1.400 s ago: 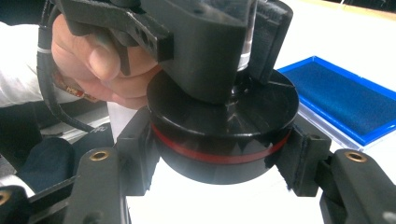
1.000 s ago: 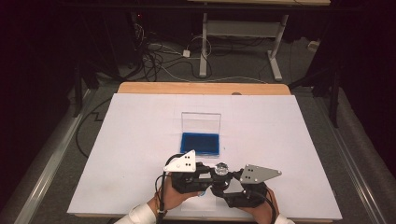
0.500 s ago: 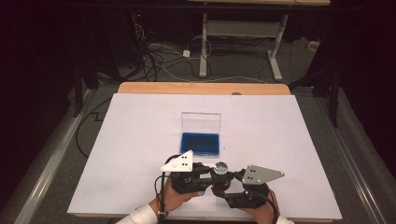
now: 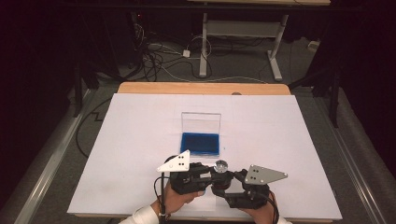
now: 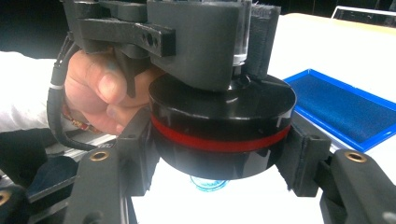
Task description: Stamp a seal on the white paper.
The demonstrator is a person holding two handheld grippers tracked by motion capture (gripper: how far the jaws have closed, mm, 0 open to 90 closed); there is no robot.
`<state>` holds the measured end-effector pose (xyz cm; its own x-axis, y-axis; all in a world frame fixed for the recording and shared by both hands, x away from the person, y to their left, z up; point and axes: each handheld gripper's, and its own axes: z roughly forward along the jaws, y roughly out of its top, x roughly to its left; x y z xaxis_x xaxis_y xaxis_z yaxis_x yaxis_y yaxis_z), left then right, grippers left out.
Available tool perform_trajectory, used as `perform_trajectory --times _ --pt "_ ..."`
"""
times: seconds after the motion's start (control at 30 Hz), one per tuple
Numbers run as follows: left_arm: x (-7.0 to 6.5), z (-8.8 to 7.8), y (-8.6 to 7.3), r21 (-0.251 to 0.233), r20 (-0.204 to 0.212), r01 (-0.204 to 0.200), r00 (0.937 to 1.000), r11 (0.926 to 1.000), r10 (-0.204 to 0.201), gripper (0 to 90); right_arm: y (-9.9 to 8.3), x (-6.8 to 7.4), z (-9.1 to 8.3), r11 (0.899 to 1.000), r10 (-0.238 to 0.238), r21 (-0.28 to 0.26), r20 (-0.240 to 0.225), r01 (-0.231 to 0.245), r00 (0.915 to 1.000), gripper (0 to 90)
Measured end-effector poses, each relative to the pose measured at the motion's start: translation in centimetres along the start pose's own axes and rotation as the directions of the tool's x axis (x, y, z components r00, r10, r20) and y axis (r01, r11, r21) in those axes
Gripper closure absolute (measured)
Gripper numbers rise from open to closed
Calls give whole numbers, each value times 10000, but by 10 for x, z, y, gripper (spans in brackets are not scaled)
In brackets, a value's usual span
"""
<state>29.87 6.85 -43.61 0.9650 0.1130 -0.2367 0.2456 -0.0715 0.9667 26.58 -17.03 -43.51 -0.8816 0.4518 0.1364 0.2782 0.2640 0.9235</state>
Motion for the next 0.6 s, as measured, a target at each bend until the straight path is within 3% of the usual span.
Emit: perform_trajectory --times 0.13,0.27,0.4,0.6 --pt "2 0 -3 -41 34 171 9998 9998 -171 722 -1 -1 1 9999 18 153 -51 -18 10000 389" --pt "-2 2 -1 146 -183 -142 9997 9998 145 722 -2 -2 1 9999 33 169 -41 -33 10000 389" --pt "-5 2 2 264 -111 -433 9990 9987 436 722 0 -1 1 9999 95 136 -214 -92 9997 389" --pt "-3 2 -1 140 -18 -236 9997 9996 237 723 -2 -1 1 9995 305 129 -370 -300 9989 389"
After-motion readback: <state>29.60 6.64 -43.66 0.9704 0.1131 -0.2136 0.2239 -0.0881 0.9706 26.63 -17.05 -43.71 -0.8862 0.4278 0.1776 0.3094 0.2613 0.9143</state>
